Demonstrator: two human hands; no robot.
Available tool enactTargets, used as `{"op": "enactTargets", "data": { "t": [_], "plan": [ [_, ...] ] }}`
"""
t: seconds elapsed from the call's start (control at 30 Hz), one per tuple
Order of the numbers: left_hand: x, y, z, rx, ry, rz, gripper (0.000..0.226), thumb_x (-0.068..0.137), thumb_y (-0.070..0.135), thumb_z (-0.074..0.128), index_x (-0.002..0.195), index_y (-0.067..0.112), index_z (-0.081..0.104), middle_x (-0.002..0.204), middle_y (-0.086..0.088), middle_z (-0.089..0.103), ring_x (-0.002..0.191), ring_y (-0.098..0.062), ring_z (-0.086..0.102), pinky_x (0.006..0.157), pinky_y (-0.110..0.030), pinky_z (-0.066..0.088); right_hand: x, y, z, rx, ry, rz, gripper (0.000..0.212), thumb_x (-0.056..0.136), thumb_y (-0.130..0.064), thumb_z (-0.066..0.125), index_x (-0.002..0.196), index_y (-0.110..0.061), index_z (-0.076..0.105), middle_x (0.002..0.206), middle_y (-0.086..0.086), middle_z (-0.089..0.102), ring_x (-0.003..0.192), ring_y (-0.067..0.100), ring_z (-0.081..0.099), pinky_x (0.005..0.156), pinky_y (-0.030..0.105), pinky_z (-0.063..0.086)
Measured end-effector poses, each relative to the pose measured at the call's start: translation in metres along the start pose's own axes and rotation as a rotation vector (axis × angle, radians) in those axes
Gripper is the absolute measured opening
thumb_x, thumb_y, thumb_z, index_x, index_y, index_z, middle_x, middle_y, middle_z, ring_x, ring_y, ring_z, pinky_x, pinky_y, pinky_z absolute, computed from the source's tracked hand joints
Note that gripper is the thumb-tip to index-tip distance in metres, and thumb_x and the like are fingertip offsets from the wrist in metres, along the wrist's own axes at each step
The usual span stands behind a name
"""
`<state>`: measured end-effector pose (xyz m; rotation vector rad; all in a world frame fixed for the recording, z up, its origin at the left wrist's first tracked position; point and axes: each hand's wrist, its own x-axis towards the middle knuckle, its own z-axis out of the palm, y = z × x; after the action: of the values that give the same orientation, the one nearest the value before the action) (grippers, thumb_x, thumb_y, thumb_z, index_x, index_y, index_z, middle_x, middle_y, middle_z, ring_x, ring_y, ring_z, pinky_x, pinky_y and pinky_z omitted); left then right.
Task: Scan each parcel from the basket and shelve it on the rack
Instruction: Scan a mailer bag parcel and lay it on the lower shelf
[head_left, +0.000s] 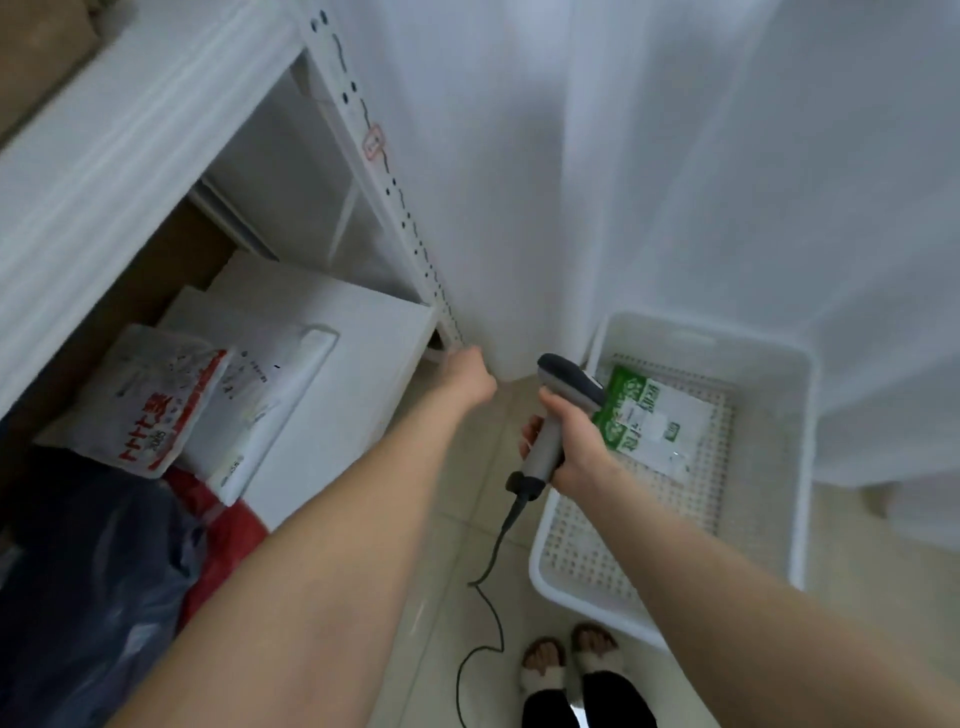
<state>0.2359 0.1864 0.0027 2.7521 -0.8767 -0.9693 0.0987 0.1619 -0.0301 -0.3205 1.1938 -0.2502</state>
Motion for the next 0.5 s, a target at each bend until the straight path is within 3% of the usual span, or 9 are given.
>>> {"op": "enactTargets", "data": {
  "t": [0.27,0.5],
  "plan": [
    [0.014,0.096,0.079,0.085,-0.134,0.214,0.047,0.094,0.013,0.048,0.140,0.009,0.042,0.142,-0.019,0.038,0.129,-0.032,0.042,0.106,-0.034,0.034,0.008,-0.033,-0.107,0.249,0.169,-0.044,0.018,0.089,-0.023,0.069,0.087,-0.007,0.060,0.067,0.005,0.057,0.062,0.016,0.058,0.058,0.030,0.051],
    [0.027,0.163,0.159,0.144,-0.217,0.315,0.040,0.093,0.014,0.049,0.133,0.007,0.049,0.138,-0.017,0.044,0.125,-0.031,0.047,0.101,-0.033,0.038,0.040,-0.059,-0.200,0.376,0.268,-0.073,0.021,0.090,-0.024,0.068,0.100,-0.008,0.058,0.072,0.006,0.058,0.066,0.017,0.059,0.060,0.032,0.052]
  ]
}}
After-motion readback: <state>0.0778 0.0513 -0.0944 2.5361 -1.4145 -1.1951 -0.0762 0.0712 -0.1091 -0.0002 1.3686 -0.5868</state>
